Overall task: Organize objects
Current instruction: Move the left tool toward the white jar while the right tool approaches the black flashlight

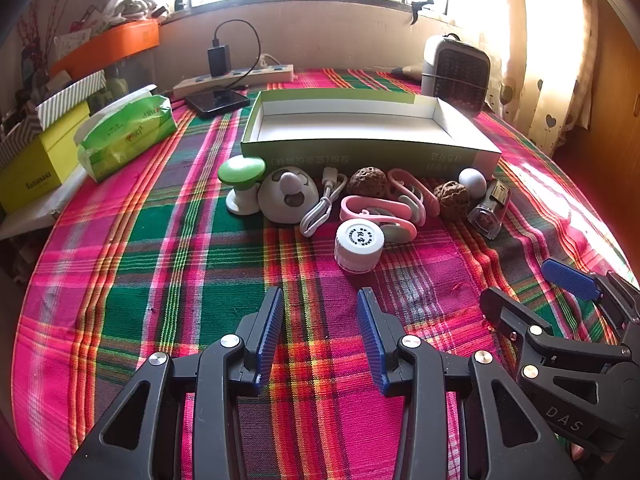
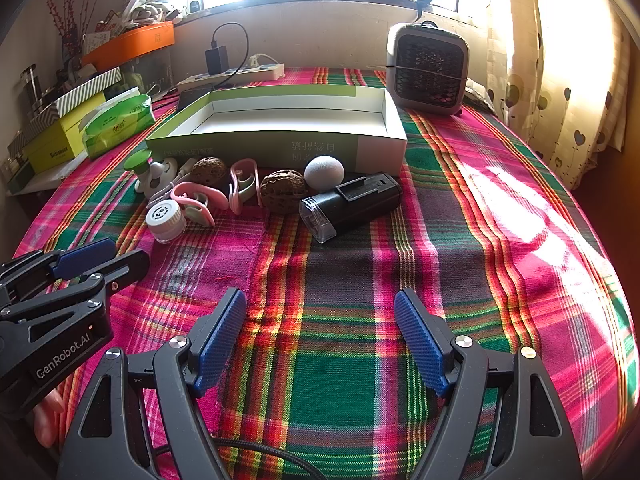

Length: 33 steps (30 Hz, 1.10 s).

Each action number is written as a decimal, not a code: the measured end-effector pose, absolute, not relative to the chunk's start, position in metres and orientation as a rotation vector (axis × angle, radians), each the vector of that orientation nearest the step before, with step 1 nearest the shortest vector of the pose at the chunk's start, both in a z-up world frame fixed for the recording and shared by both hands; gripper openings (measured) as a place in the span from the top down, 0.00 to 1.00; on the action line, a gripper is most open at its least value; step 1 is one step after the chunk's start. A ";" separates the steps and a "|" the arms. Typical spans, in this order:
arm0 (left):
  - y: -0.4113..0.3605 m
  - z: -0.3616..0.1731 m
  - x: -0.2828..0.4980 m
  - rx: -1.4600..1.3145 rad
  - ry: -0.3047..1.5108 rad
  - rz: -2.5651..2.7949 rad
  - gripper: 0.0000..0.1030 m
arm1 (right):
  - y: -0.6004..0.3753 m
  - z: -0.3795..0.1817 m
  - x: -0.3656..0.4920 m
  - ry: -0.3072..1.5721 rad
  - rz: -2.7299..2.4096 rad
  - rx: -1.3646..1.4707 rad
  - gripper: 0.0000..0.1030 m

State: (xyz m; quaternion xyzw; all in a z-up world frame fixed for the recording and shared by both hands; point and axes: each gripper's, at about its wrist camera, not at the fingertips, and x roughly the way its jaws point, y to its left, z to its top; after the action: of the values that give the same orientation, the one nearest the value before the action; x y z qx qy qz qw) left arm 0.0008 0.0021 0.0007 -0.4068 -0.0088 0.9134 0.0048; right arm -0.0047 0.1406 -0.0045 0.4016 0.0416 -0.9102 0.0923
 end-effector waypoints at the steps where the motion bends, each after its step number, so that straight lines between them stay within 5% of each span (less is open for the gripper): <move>1: 0.002 0.000 0.001 -1.275 -0.026 2.859 0.65 | 0.141 -0.004 -0.005 0.124 -2.703 1.192 0.25; 33: -0.005 0.004 -0.034 -1.252 -0.051 2.711 0.65 | 0.161 0.016 -0.034 0.010 -2.747 1.216 0.25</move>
State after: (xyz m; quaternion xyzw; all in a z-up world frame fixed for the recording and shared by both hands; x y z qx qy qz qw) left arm -0.0343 -0.0054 0.0040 -0.4179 -0.0172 0.9050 0.0774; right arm -0.0342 0.1613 0.0163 0.4038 0.0032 -0.9122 0.0689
